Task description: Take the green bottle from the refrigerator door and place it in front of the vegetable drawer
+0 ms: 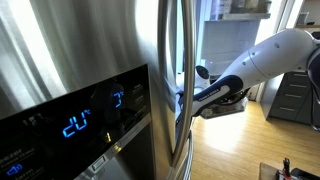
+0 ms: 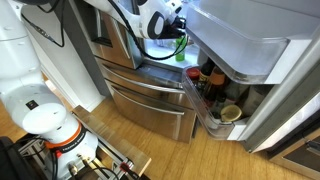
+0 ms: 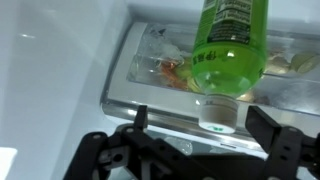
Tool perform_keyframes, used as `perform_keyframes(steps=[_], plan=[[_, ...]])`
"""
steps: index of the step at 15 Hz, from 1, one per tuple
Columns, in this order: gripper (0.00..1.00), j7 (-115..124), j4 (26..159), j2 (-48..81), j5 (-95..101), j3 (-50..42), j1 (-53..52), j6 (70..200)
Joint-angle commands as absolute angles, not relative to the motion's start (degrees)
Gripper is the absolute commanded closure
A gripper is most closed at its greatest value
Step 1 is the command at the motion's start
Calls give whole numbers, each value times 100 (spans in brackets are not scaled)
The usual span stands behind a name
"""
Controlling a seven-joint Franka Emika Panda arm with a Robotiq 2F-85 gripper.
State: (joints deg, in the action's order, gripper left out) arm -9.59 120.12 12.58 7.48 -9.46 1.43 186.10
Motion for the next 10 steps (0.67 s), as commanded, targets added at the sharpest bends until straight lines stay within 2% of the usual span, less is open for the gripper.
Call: perform_keyframes(steps=[1,5,10], plan=[[0,-690,12043,1052,779,-1561,-417,18241],[0,-138,11899,811,1118,-2502,-1237,17853],[0,1154,11603,418,1902,-3068,-1908,17022]])
